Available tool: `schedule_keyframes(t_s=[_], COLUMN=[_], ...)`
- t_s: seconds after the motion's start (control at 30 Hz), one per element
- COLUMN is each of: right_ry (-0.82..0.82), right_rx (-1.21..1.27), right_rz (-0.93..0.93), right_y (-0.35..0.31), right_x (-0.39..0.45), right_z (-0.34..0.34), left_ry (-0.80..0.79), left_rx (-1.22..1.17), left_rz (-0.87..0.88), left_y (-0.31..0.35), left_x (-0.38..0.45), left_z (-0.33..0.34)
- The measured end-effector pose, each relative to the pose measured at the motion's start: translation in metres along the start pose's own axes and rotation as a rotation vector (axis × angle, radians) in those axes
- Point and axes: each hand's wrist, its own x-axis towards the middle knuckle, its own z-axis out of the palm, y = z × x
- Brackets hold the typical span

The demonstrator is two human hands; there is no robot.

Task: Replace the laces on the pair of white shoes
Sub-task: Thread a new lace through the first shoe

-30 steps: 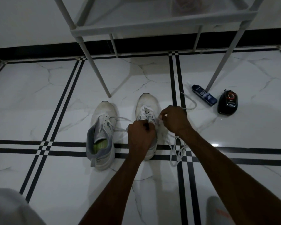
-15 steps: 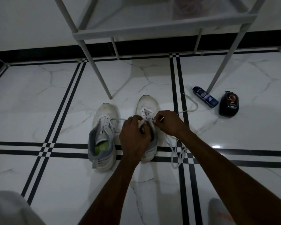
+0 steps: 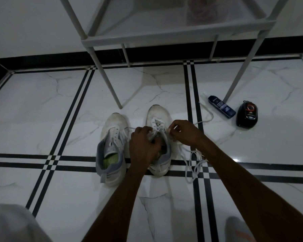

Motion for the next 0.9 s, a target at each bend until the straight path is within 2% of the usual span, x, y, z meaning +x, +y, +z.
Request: schedule_keyframes(t_s=[0.1,0.2,0.27,0.33,0.43,0.5,0.57,0.6,0.67,0.77,0.8,0.83,0.9], right_ry=[0.044,0.071,0.067,0.045,0.043,0.035,-0.001,-0.01,-0.004,-0.006,-0.01,-0.011,-0.016], right_rx=[0.105,0.212,0.222,0.206,0.192,0.193,0.198,0.201,0.196,0.19,0.184,0.182,0.196], right_rz=[-0.007,-0.045,-0.075,-0.102,-0.12,-0.129,-0.134,-0.134,-0.127,-0.122,-0.12,-0.117,-0.116], right_y=[-0.02,-0.049,-0.067,-0.077,-0.08,-0.079,-0.078,-0.076,-0.073,-0.067,-0.066,-0.065,-0.065], right_x=[-0.008,-0.011,-0.011,-0.011,-0.013,-0.013,-0.012,-0.011,-0.01,-0.01,-0.01,-0.01,-0.009], right_z=[-0.017,-0.04,-0.055,-0.068,-0.08,-0.081,-0.077,-0.073,-0.068,-0.068,-0.068,-0.069,-0.067], left_ry=[0.017,-0.237,-0.386,-0.322,-0.014,-0.067,-0.215,-0.241,-0.148,0.133,0.161,0.124,-0.064], left_rx=[-0.058,-0.293,-0.337,-0.367,-0.349,-0.34,-0.359,-0.361,-0.31,-0.063,-0.046,-0.066,-0.175], left_rz=[0.08,0.223,0.282,0.267,0.171,0.173,0.295,0.353,0.366,0.128,0.083,0.12,0.335], left_y=[0.001,0.021,0.043,0.05,0.026,0.021,0.033,0.039,0.042,0.019,0.01,0.007,0.012], left_x=[0.016,0.039,0.049,0.056,0.069,0.068,0.067,0.068,0.074,0.083,0.083,0.081,0.079], left_z=[-0.011,-0.024,-0.033,-0.036,-0.038,-0.042,-0.045,-0.045,-0.044,-0.05,-0.052,-0.052,-0.047])
